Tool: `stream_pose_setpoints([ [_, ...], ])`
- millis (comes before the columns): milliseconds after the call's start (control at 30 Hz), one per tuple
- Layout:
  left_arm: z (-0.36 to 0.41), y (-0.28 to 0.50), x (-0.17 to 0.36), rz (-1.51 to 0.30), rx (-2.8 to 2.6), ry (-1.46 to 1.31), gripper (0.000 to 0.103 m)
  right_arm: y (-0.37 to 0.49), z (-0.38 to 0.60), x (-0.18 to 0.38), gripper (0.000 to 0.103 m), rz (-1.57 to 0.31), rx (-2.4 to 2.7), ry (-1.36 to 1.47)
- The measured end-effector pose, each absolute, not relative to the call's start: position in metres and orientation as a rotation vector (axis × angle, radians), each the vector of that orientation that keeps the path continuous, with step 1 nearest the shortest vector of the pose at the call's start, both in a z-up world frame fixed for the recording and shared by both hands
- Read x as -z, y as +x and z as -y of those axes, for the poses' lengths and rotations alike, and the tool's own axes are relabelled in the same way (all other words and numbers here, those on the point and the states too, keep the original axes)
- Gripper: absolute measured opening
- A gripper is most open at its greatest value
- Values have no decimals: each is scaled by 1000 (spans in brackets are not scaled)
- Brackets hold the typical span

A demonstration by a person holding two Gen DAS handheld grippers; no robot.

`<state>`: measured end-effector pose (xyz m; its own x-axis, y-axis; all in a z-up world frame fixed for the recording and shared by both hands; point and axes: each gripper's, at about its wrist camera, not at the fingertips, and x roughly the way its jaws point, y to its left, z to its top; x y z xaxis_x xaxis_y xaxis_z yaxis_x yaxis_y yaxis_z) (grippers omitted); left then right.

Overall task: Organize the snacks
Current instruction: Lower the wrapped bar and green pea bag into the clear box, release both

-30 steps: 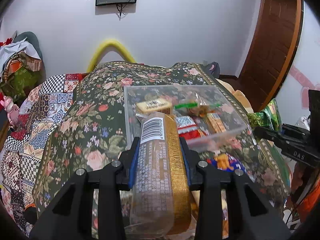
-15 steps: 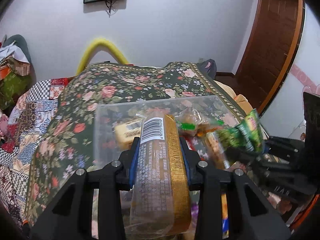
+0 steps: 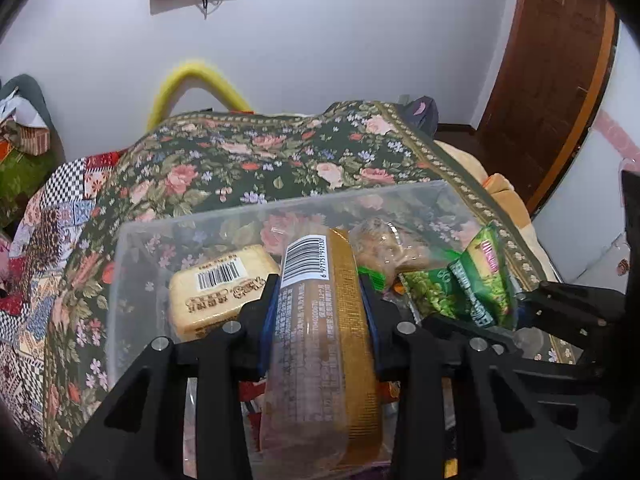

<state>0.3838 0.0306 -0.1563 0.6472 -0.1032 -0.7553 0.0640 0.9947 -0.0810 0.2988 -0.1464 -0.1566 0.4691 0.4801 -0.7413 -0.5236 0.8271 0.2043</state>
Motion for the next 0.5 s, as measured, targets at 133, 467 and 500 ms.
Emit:
stream_pose_setpoints([
  [133,-33,384,156,-852,93,-54,37,302,147,155,25,-889,-595,-57],
  [467,-34,355,120,-794,112,-17,37,292,160,132,42,-847,-566,-54],
  [500,-33,350,116,-788,114,-12,38,287,162,127,44,-836,-566,-58],
])
